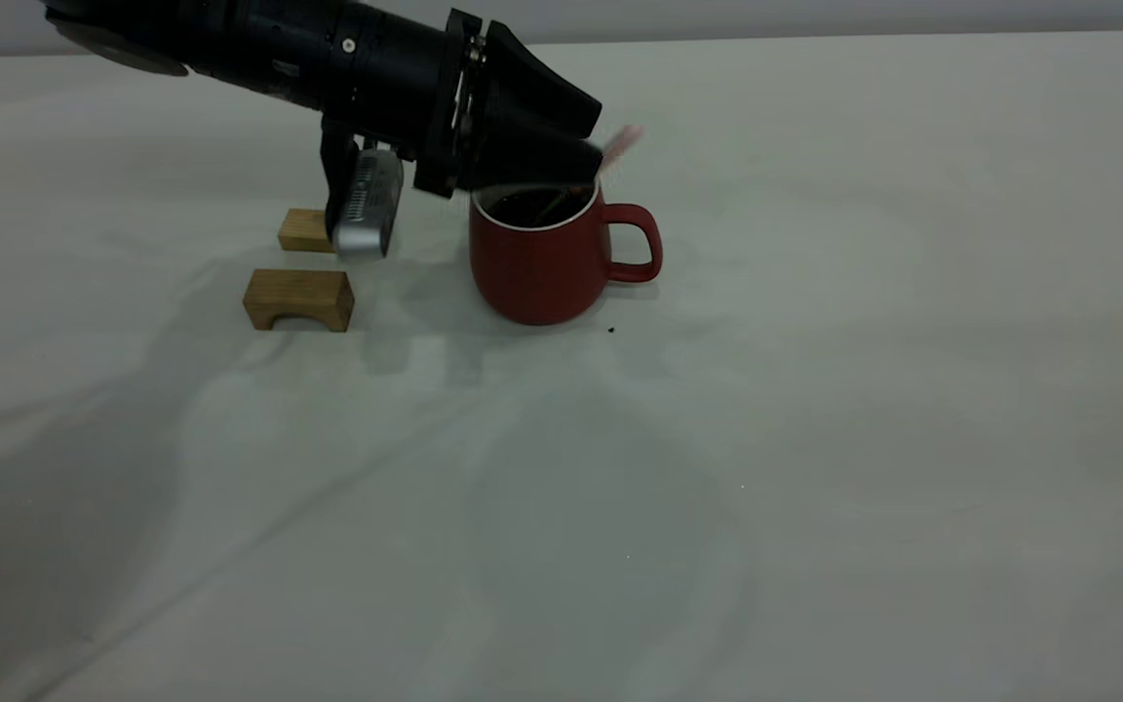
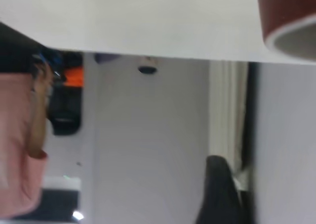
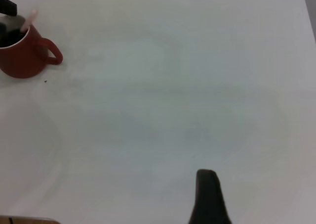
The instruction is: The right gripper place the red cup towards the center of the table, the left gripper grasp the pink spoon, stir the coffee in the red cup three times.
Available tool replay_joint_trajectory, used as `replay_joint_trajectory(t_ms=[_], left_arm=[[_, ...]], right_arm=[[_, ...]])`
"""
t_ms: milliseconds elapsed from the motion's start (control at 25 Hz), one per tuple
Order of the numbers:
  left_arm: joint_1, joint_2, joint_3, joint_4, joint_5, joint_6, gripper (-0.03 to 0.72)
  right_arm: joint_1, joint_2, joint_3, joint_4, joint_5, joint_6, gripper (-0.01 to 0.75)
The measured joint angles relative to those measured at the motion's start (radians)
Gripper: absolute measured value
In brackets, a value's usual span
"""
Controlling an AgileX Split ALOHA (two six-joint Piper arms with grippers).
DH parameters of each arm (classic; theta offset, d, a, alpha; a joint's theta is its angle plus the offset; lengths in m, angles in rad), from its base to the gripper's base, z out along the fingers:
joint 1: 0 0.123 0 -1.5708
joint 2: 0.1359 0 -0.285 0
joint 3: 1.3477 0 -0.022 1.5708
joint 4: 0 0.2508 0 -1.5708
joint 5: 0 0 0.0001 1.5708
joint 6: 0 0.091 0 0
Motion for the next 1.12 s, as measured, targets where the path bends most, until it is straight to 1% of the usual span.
replay_joint_trajectory(t_ms=[80,200,440,600,720,800,920,1040,1120], left_arm=[[0.0,-0.031,0.0,0.083,-0.008,0.027,0.614],[0.0,-0.112,0.0,0.28,-0.008,0.042,0.606],[0.0,-0.307,0.0,0.864,0.043,0.047,0.497],[0.0,-0.46,0.0,1.148,0.09,0.047,0.431],[0.0,-0.583,0.0,1.28,0.123,0.049,0.391],[0.0,-0.674,0.001,1.343,0.142,0.051,0.369],[0.0,-0.809,0.002,1.461,0.161,0.098,0.339],[-0.004,-0.942,0.018,1.598,0.148,0.22,0.317],[-0.021,-1.03,0.05,1.651,0.116,0.364,0.304]], right_arm=[[0.0,0.0,0.0,0.0,0.0,0.0,0.587],[0.0,0.0,0.0,0.0,0.0,0.0,0.587],[0.0,0.0,0.0,0.0,0.0,0.0,0.587],[0.0,0.0,0.0,0.0,0.0,0.0,0.587],[0.0,0.0,0.0,0.0,0.0,0.0,0.587],[0.0,0.0,0.0,0.0,0.0,0.0,0.587],[0.0,0.0,0.0,0.0,0.0,0.0,0.587],[0.0,0.0,0.0,0.0,0.0,0.0,0.587],[0.0,0.0,0.0,0.0,0.0,0.0,0.587]])
